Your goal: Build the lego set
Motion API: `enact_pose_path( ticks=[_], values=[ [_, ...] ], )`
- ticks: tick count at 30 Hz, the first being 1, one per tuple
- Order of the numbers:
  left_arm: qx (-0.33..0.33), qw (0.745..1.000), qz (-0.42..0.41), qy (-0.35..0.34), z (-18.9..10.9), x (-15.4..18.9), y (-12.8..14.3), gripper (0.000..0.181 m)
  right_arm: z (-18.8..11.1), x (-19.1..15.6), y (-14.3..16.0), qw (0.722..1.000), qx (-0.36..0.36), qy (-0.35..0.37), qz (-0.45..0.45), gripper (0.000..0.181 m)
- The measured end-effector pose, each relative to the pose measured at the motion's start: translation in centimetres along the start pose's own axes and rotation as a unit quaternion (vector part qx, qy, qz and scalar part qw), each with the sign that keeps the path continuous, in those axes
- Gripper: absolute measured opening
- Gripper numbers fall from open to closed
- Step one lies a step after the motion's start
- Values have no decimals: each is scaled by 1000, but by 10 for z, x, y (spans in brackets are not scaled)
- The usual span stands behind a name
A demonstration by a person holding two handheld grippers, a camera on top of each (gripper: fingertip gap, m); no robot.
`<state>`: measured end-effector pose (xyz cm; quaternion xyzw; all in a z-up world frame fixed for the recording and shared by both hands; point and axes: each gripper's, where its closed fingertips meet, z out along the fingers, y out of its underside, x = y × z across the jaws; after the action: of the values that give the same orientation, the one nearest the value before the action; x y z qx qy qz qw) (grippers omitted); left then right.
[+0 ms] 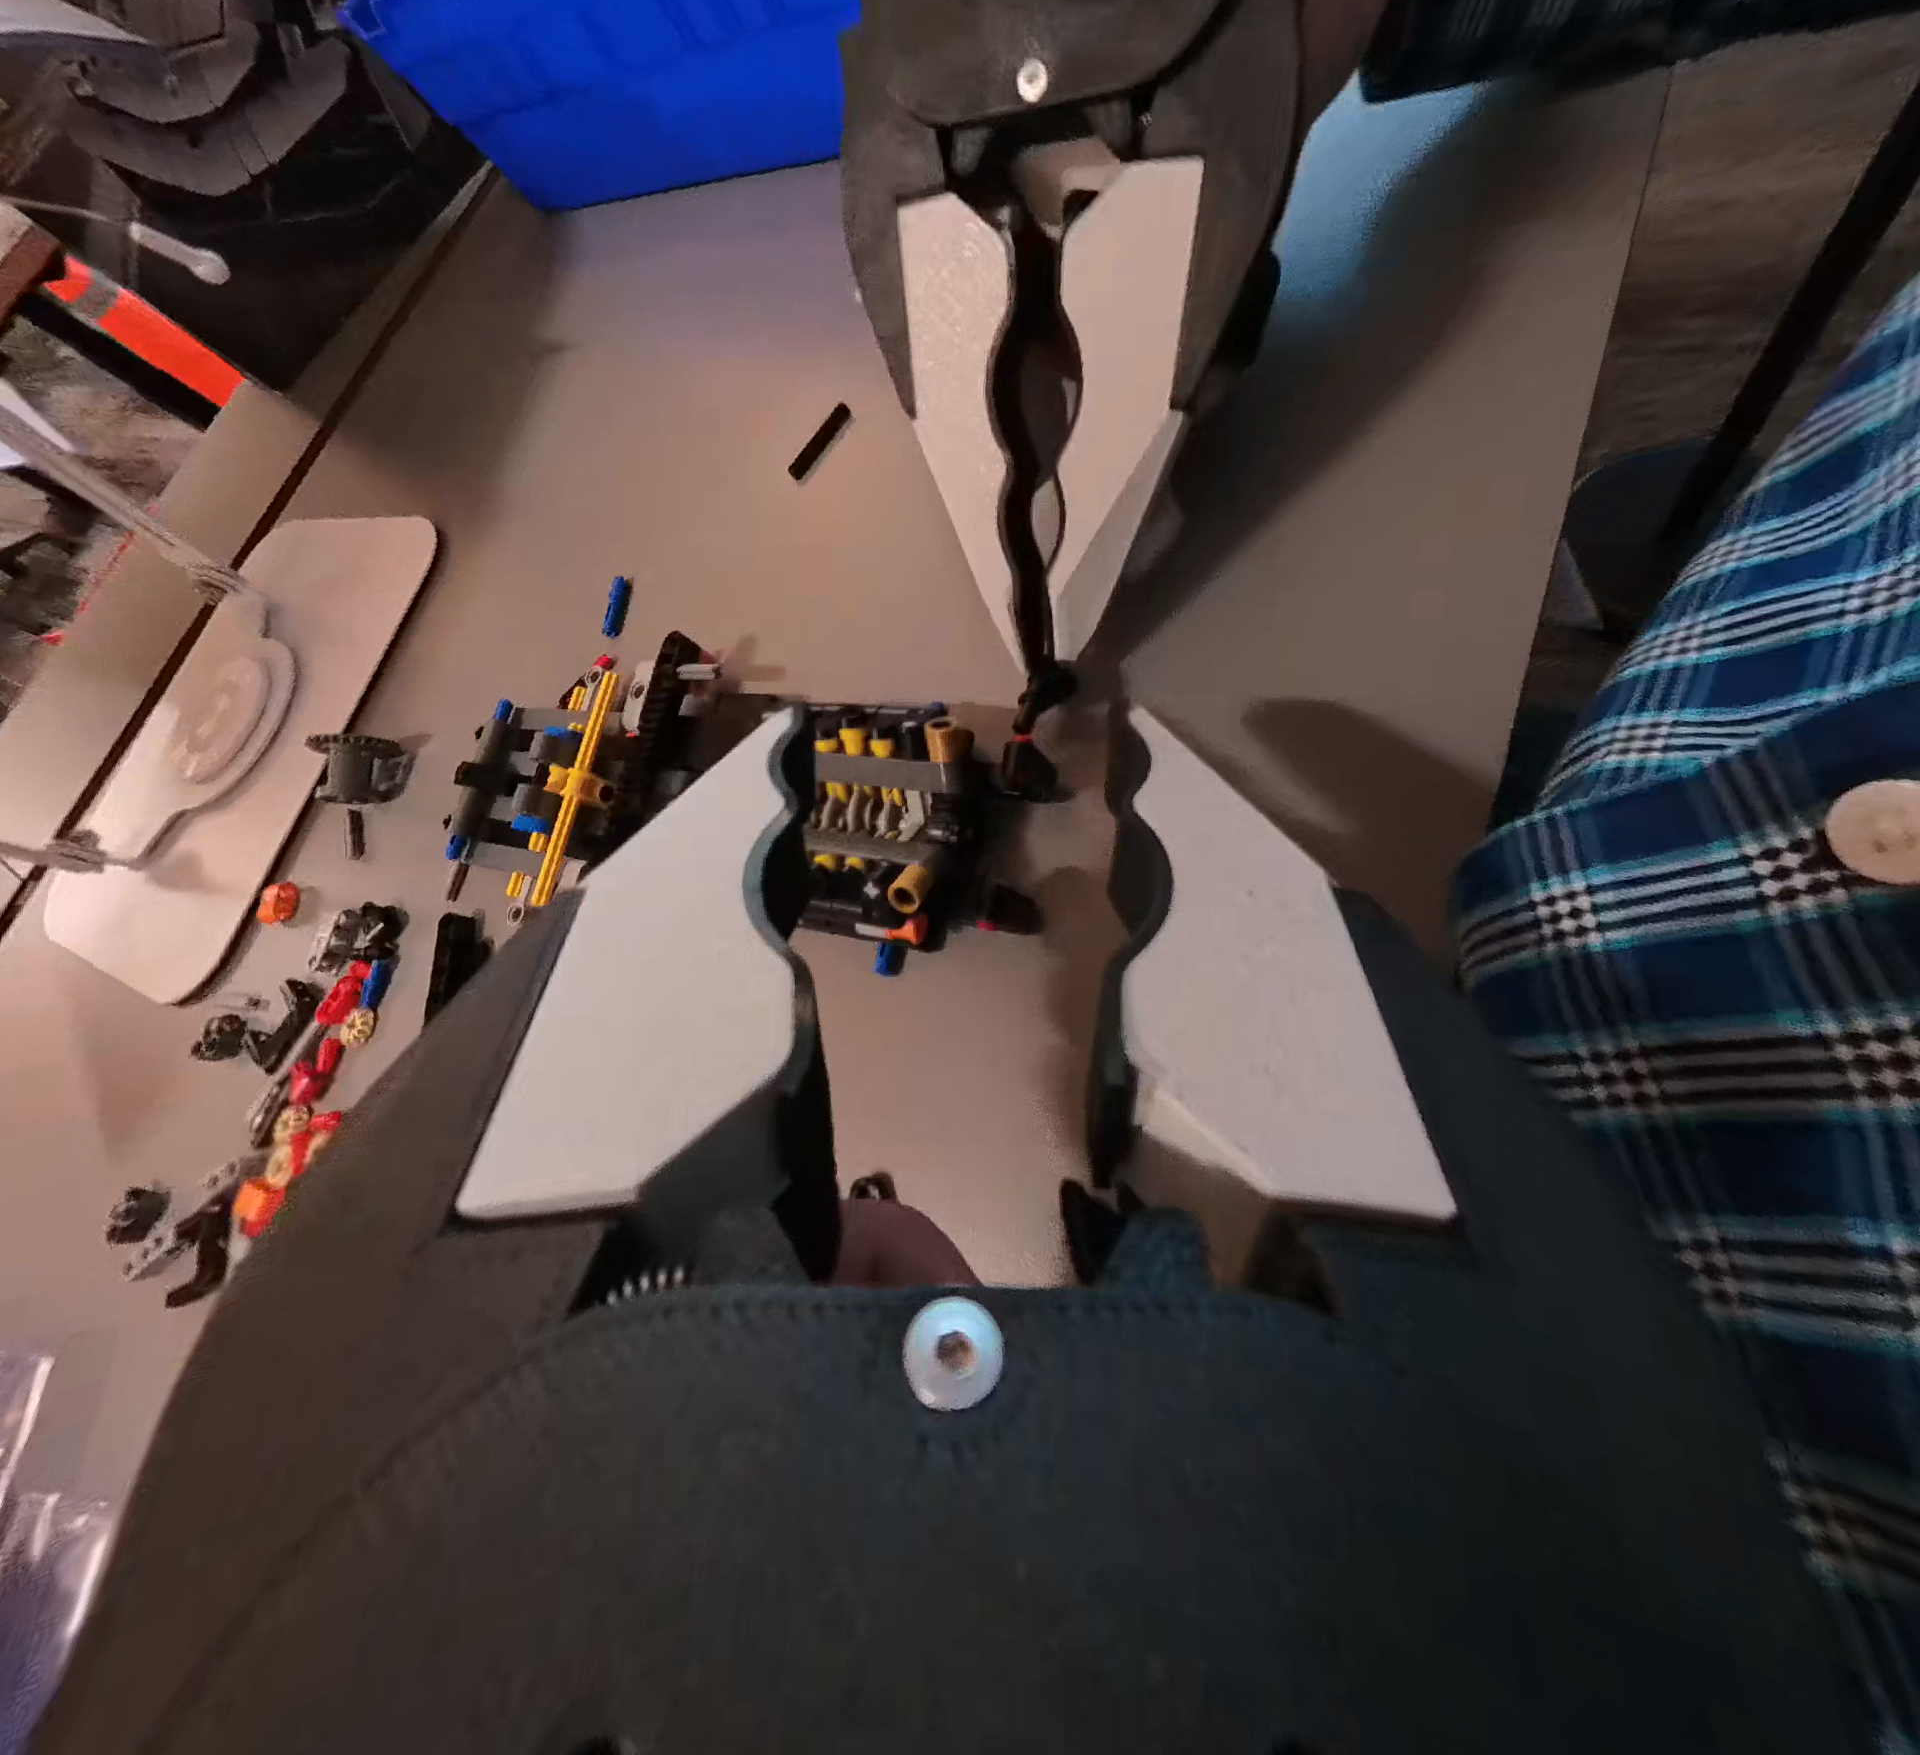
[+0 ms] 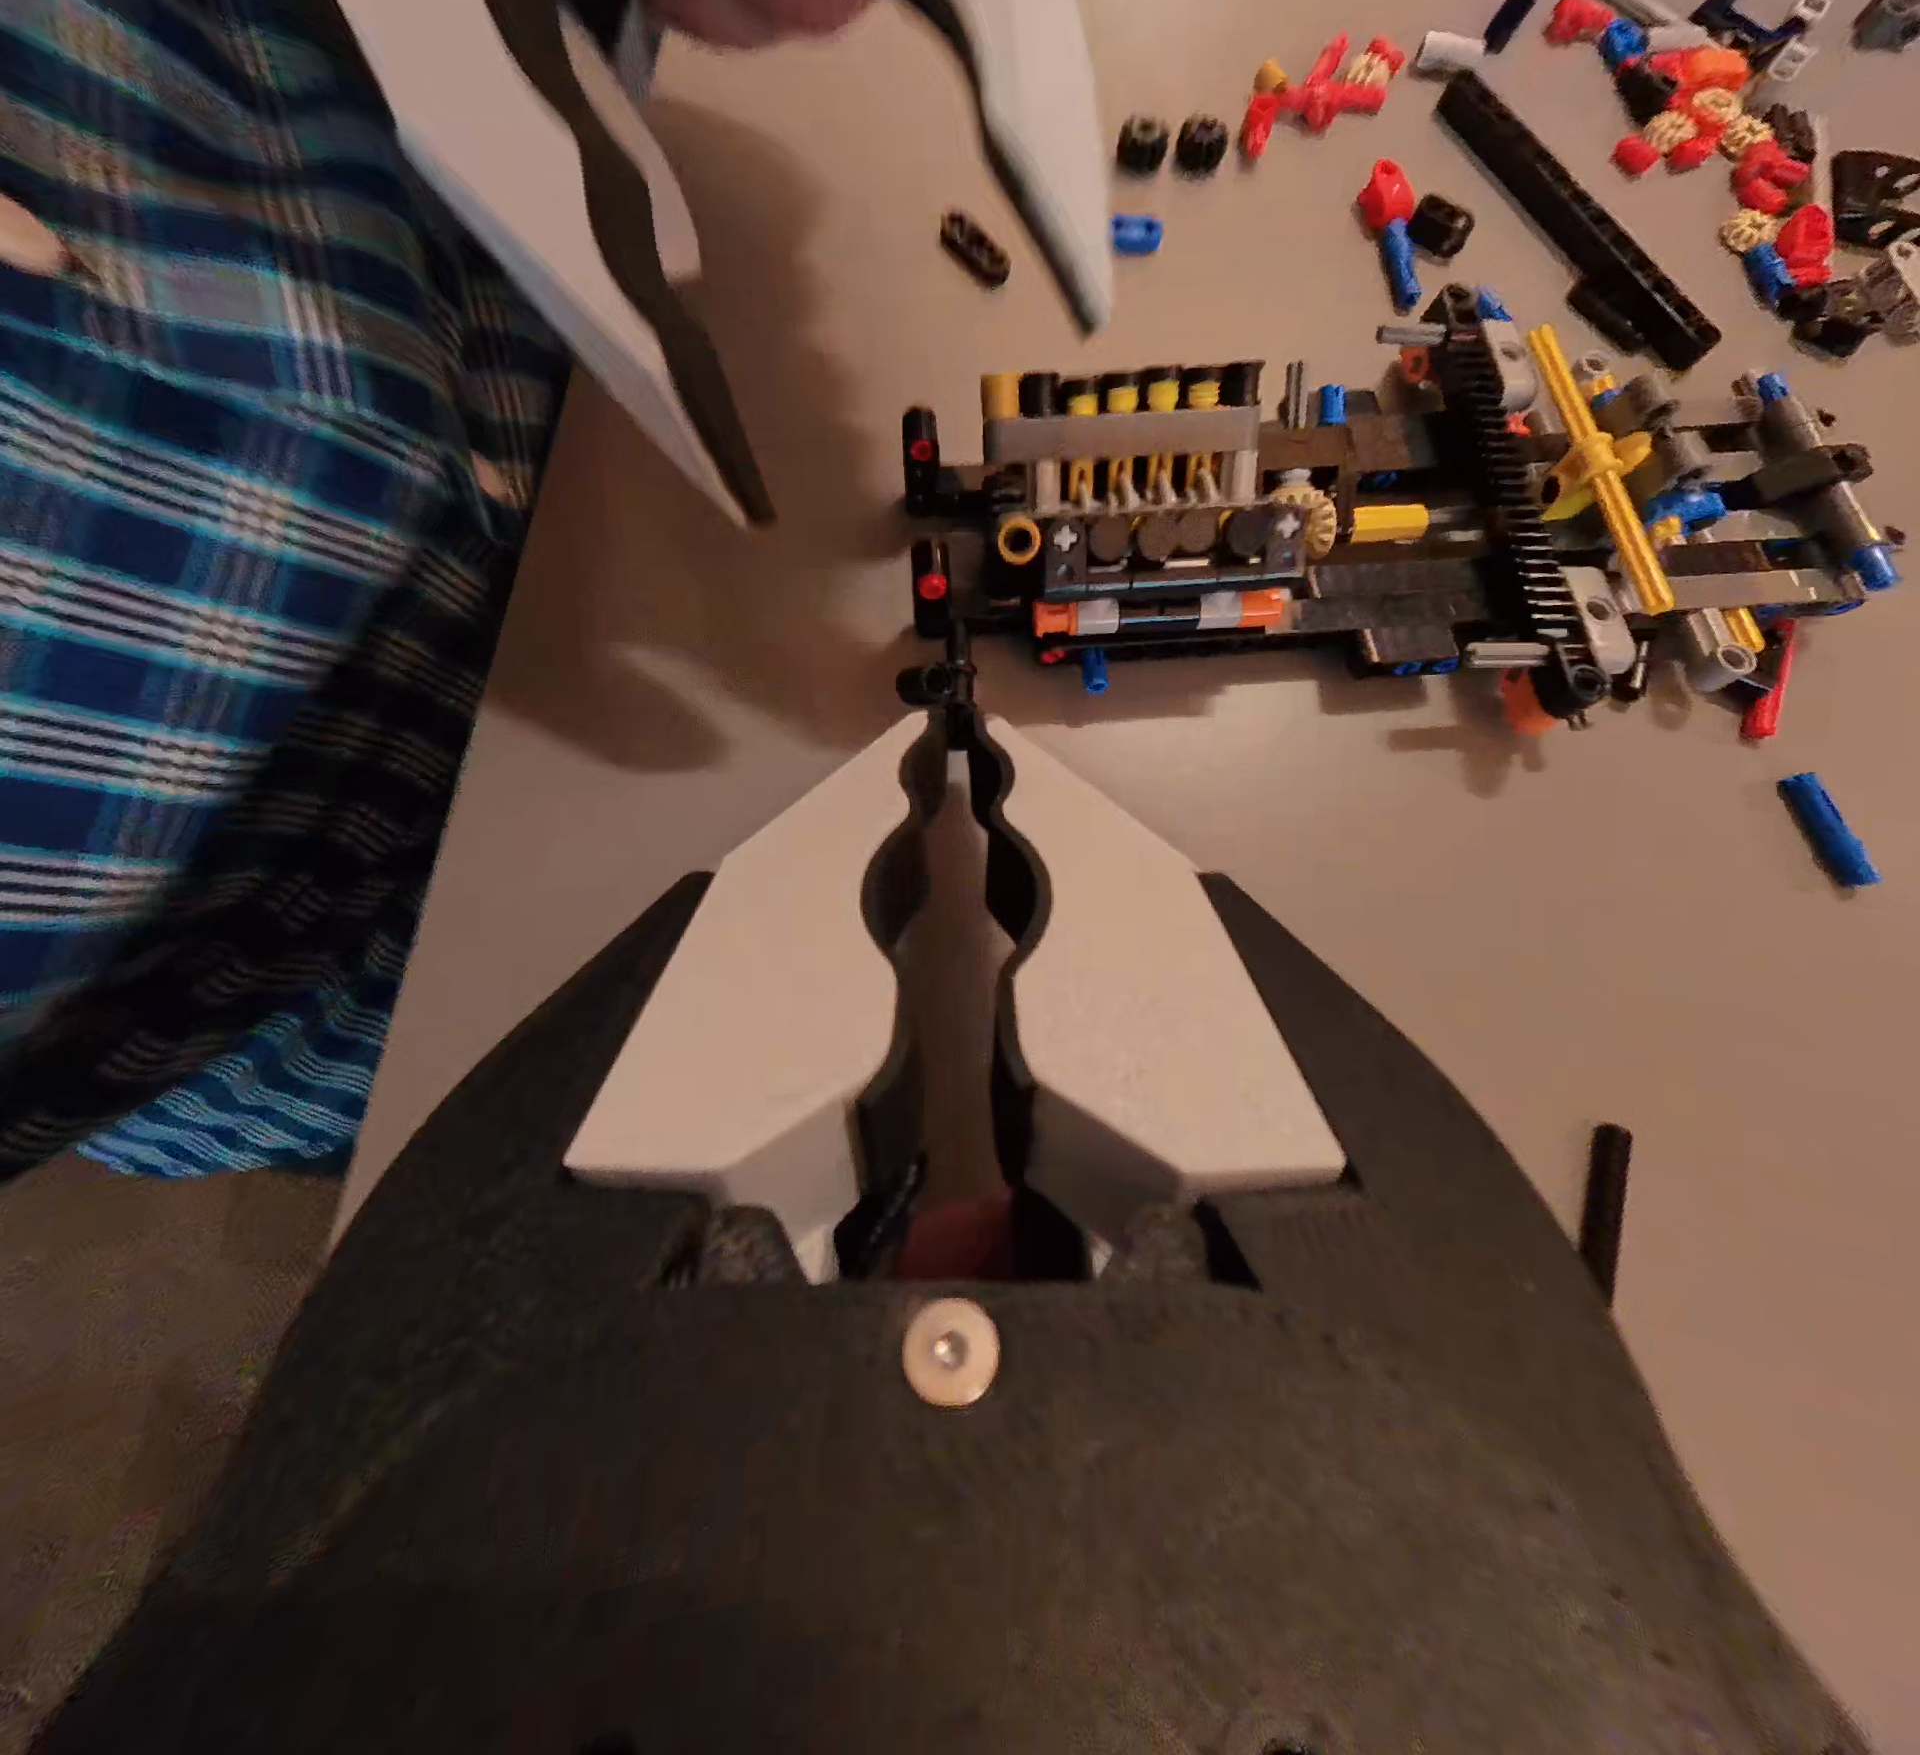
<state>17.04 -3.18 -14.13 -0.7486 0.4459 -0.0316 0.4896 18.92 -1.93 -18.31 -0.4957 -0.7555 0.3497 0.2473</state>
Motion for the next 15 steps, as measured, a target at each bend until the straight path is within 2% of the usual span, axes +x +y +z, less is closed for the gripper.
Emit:
enact_pose_path(
  ticks=[1, 5, 11, 15],
  values=[
    [-3, 1000, 8, 0, 2, 2, -1, 53, -3, -1, -4, 1000, 13, -8, 14, 1],
    [-16, 998, 53, -5, 12, 13, -6, 43, -14, -6, -17, 997, 52, -38, 43, 2],
    [-17, 995, 99, -22, 19, 13, -13, 10, -24, -14, -29, 992, 89, -71, 61, 2],
    [-18, 994, 105, -23, 19, 13, -13, 5, -27, -12, -31, 991, 97, -72, 62, 1]
  ],
)
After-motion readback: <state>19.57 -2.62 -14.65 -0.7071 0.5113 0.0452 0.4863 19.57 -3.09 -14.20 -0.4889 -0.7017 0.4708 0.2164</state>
